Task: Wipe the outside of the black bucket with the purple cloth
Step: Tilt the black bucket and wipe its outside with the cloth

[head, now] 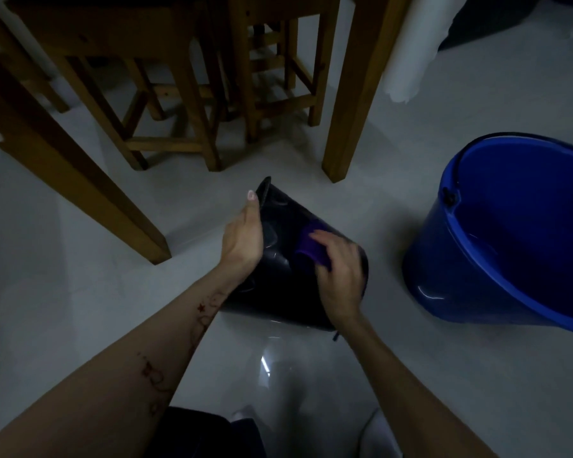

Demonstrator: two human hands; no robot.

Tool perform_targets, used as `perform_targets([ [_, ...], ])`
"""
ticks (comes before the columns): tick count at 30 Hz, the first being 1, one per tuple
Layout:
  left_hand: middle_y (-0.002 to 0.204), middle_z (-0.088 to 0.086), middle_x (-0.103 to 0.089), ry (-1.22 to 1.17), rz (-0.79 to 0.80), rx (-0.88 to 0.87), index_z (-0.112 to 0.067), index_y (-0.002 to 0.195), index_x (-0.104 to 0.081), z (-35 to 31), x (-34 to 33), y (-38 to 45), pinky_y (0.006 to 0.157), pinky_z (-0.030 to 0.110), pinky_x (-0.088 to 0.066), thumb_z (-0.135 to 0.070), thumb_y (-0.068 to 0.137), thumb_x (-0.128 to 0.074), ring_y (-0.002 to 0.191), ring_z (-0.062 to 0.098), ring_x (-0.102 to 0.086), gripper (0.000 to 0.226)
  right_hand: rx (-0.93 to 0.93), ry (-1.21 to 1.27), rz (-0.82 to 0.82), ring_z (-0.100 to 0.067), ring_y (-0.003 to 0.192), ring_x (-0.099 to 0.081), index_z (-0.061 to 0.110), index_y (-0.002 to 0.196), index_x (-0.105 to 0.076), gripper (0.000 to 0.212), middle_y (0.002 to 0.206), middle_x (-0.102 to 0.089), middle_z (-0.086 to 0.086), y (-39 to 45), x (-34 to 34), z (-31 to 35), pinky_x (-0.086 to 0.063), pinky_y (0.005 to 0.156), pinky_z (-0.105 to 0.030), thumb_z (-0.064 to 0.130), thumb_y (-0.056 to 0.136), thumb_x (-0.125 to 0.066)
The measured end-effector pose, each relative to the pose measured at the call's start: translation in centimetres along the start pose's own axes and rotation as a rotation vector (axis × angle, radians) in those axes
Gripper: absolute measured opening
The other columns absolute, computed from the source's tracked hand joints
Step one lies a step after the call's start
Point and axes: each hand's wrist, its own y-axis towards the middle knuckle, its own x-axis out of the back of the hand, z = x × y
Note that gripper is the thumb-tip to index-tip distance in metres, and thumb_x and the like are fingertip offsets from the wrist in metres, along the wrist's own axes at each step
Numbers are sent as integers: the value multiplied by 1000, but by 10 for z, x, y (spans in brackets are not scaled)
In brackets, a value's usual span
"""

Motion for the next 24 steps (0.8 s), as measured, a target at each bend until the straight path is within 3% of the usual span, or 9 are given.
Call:
perform_targets([
  [2,119,16,-68,25,-1,-35,-13,124,-64,3,-3,-3,102,49,-47,-66,99,-14,109,34,-63,76,81,-15,18,-17,105,-46,18,122,-61,43,125,-60,0,2,-10,22,-32,77,-10,14,81,-46],
  [5,105,13,-68,6,15,-144,-10,114,-63,7,-2,-10,88,40,-48,-50,106,-24,98,30,-64,56,65,-5,-20,-20,101,-49,22,123,-60,40,123,-62,1,28,-17,34,-37,68,-22,15,84,-53],
  [7,101,18,-68,-33,23,-202,-4,108,-60,11,-3,-12,84,43,-48,-44,108,-29,95,32,-64,51,25,-20,-35,-21,98,-50,21,122,-60,36,120,-64,0,50,-19,29,-40,66,-27,16,87,-56],
  [10,97,26,-65,-37,28,-246,2,103,-57,15,-2,-16,81,51,-48,-43,107,-31,87,35,-63,52,-135,-50,-82,-24,96,-51,21,118,-61,29,114,-66,-1,69,-20,6,-41,67,-30,16,91,-56],
  [13,90,27,-60,-24,58,-227,5,99,-55,18,6,-19,77,49,-45,-36,109,-32,78,33,-57,47,-268,-125,-65,-28,97,-55,20,115,-62,25,109,-66,-5,60,-14,-37,-47,70,-36,17,93,-51],
  [17,101,26,-66,6,105,-150,3,103,-60,14,12,-16,86,51,-47,-27,105,-29,94,40,-62,43,-444,-131,-58,-30,105,-55,14,117,-59,24,113,-62,-11,29,6,-67,-46,83,-40,16,94,-52],
  [19,102,15,-69,29,129,-147,-12,106,-65,6,10,-10,87,43,-48,-31,102,-28,96,32,-63,42,-347,-48,-89,-27,110,-51,12,120,-57,28,118,-59,-11,10,7,-51,-44,90,-39,12,92,-54],
  [21,113,3,-71,-40,151,-108,-34,110,-67,6,4,-1,99,42,-49,-46,95,-29,106,24,-65,43,-156,60,-137,-24,110,-50,9,119,-57,31,119,-58,-11,-8,-2,-20,-44,95,-35,5,88,-57],
  [24,136,4,-64,-211,198,30,-33,135,-60,19,-1,16,111,47,-44,-76,77,-37,123,25,-61,75,39,81,-111,-21,108,-48,13,118,-56,34,125,-56,-8,-21,-26,23,-42,84,-13,10,84,-52],
])
